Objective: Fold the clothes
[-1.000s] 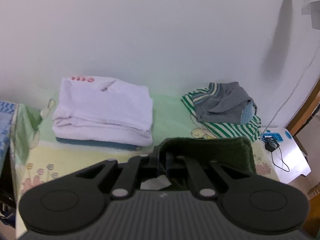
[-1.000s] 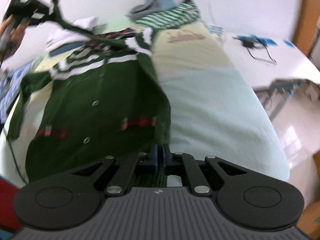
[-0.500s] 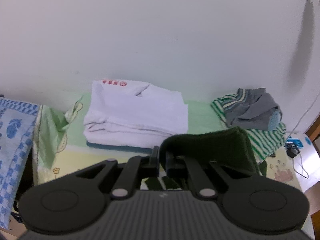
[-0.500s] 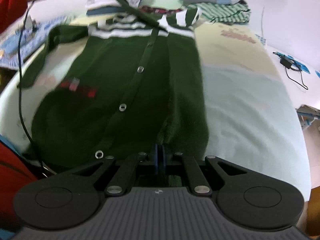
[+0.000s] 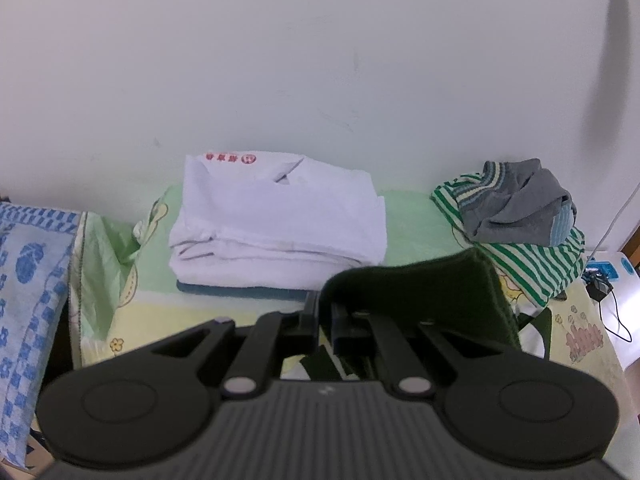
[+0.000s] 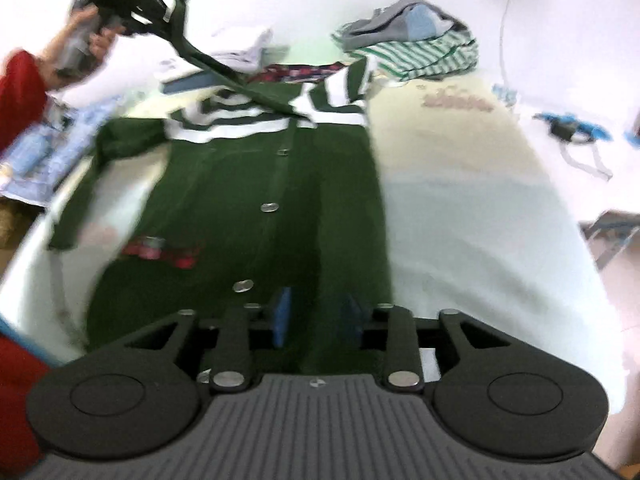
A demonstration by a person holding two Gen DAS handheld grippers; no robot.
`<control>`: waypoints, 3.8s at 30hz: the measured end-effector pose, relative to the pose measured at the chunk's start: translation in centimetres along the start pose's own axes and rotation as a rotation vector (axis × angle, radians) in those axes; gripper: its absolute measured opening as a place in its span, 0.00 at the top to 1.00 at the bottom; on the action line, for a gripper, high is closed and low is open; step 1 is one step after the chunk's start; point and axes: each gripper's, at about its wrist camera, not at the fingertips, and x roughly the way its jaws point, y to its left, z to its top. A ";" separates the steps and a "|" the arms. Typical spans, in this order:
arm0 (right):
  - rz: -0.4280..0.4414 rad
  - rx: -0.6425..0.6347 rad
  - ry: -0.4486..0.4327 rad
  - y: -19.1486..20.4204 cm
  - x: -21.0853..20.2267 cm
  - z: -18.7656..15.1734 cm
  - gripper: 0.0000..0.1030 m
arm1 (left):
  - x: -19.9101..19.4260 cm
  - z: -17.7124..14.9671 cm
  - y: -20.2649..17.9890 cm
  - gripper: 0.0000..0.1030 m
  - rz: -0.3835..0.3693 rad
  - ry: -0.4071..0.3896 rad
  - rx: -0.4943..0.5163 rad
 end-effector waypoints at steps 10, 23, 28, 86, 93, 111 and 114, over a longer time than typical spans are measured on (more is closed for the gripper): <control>0.000 -0.072 0.038 0.9 2.5 -0.3 0.92 | 0.4 -1.1 1.1 0.97 0.012 0.011 -0.034; 0.049 -0.007 -0.042 -1.2 1.5 3.2 0.73 | -1.7 -5.8 2.5 0.97 0.012 -0.036 -0.140; 0.031 0.000 -0.092 -2.4 5.5 7.7 0.73 | -2.2 -7.4 1.3 0.97 0.038 -0.028 -0.145; 0.577 -0.750 -0.548 14.6 4.7 34.7 0.96 | -1.6 -16.5 -13.7 0.88 -0.305 0.087 0.217; 0.534 -0.717 -0.531 12.9 6.0 34.9 0.96 | -3.9 -16.6 -14.2 0.76 -0.399 0.046 0.263; 0.259 -0.653 -0.650 4.8 0.7 31.5 0.97 | 4.8 -15.0 -18.4 0.79 -0.208 0.045 0.329; 0.189 -0.595 -0.664 2.6 -0.6 30.0 0.97 | 4.5 -15.1 -18.2 0.79 -0.243 0.039 0.339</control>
